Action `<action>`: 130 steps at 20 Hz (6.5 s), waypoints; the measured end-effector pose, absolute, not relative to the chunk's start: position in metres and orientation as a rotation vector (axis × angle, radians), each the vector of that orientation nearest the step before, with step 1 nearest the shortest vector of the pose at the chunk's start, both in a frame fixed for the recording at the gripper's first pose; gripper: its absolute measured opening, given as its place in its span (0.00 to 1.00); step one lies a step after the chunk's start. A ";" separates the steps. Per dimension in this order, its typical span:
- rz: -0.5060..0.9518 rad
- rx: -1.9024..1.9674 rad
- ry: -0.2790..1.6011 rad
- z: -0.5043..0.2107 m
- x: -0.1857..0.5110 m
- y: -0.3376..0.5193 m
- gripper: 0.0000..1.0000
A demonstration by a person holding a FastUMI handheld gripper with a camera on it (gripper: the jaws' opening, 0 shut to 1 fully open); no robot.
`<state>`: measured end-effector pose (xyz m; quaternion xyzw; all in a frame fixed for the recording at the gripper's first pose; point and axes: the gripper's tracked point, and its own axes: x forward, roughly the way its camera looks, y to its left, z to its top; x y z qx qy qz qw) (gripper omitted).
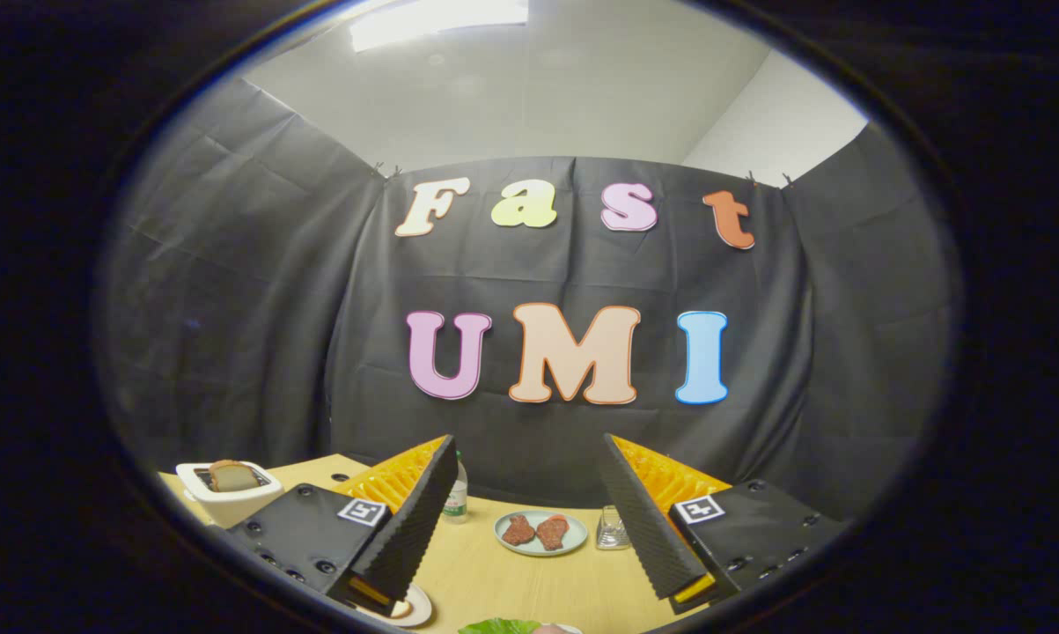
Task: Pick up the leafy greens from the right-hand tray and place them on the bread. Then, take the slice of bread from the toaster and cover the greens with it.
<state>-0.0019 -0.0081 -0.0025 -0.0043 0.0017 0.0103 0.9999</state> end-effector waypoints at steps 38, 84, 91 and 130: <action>0.521 -0.301 0.462 -0.190 -0.024 -0.006 1.00; 0.575 -0.185 1.085 -0.392 -0.096 -0.016 0.75; 0.520 -0.195 1.118 -0.391 -0.099 -0.015 0.31; 0.701 -0.326 0.935 -0.277 -0.061 0.109 0.04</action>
